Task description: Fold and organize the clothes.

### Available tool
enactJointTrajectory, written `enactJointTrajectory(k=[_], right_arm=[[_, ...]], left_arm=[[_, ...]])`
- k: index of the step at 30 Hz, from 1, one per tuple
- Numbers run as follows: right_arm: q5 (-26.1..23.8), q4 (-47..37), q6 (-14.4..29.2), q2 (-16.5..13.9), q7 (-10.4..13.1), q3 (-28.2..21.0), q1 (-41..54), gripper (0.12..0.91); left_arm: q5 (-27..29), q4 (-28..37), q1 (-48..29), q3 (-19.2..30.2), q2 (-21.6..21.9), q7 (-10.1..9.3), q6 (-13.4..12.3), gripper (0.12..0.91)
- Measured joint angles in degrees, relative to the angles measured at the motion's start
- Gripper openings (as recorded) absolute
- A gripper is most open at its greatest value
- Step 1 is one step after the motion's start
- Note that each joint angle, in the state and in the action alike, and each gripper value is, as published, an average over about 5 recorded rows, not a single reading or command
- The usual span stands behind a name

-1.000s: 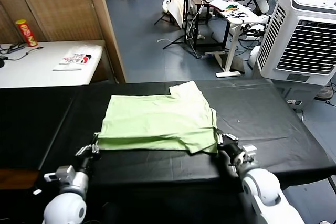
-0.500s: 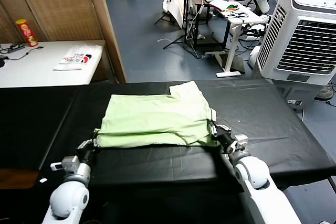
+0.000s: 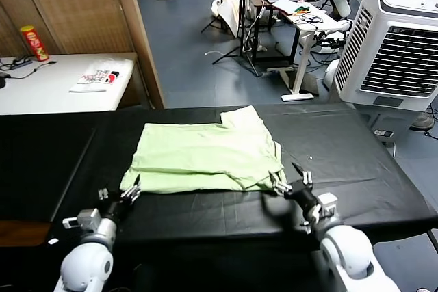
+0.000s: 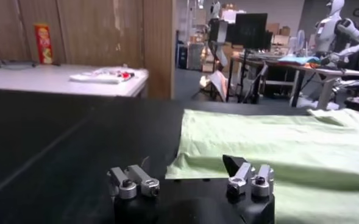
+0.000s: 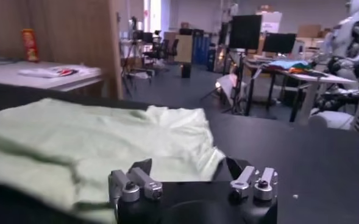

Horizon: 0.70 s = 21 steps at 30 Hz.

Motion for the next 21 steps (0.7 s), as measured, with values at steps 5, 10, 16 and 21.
enactJointTrajectory(k=[5, 10, 16, 21], right_arm=[[-1.18, -0.34, -0.08, 0.45, -0.22, -0.58, -0.2, 0.454], [-1.62, -0.69, -0.37, 0.72, -0.14, -0.88, -0.26, 0.198], [-0.61, 0.24, -2.4, -0.09, 1.29, -0.71, -0.15, 0.127], [3.16, 2.28, -6.57, -1.89, 2.5, 0.26, -1.01, 0.126]], left_arm=[[-1.8, 0.99, 0.3, -0.38, 0.19, 0.2, 0.21, 0.798], [-4.1, 1.86, -0.09, -0.52, 0.46, 0.46, 0.51, 0.716], [-5.21, 1.73, 0.17, -0.54, 0.91, 1.13, 1.04, 0.396], [-3.51, -0.16, 1.68, -0.65, 0.15, 0.32, 2.16, 0.158]])
